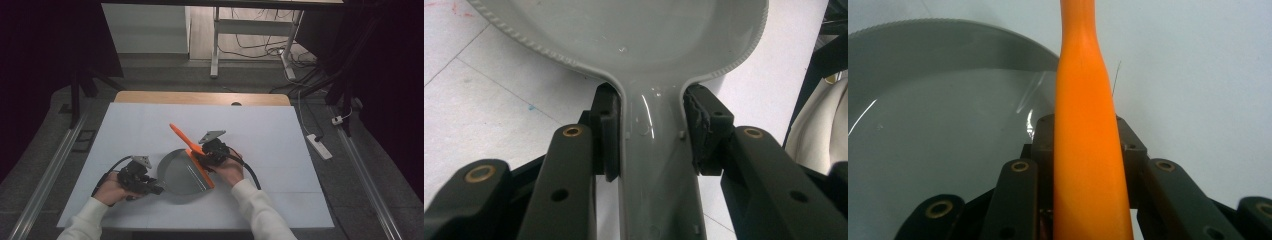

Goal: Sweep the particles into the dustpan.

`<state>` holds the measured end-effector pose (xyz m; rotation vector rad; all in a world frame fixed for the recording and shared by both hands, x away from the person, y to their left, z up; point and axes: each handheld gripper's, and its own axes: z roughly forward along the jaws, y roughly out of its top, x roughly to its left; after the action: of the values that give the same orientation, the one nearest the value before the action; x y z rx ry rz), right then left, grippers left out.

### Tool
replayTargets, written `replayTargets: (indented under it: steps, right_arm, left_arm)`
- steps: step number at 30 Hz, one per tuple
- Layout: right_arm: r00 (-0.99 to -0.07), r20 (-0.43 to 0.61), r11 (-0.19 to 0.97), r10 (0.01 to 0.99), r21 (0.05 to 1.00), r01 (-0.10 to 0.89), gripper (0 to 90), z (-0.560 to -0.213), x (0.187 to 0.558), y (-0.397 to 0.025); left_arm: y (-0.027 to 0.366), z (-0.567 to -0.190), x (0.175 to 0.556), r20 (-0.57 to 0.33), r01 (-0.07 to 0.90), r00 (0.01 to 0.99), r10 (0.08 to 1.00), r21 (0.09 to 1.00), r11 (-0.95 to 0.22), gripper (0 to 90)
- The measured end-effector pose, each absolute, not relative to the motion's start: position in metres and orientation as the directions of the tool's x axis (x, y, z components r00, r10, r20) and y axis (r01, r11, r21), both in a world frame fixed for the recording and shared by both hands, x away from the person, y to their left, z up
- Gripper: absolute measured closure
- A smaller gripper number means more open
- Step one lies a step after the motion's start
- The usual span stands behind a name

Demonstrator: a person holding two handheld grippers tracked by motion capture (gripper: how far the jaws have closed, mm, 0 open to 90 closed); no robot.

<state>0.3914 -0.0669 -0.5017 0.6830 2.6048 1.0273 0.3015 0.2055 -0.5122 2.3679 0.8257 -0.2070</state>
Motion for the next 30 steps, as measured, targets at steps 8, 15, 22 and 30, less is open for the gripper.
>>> replayTargets:
  steps: [8,15,22,30]
  right_arm:
    - [-0.878,-0.001,0.604,0.479,0.726,0.329,70.3,-0.498,0.379,-0.058]
    - [-0.889,0.006,0.582,0.458,0.754,0.305,70.4,-0.487,0.376,-0.059]
    - [-0.836,0.01,0.512,0.549,0.786,0.345,70.4,-0.474,0.389,-0.087]
    - [-0.786,0.003,0.481,0.619,0.79,0.381,70.3,-0.469,0.394,-0.114]
  left_arm:
    - [0.206,-0.512,0.301,-0.33,0.606,0.793,0.511,0.503,-0.616,61.6]
    - [0.206,-0.512,0.301,-0.323,0.6,0.798,0.509,0.501,-0.623,61.6]
    - [0.206,-0.513,0.301,-0.329,0.605,0.794,0.511,0.502,-0.618,61.6]
    - [0.206,-0.513,0.3,-0.332,0.607,0.793,0.51,0.502,-0.617,61.7]
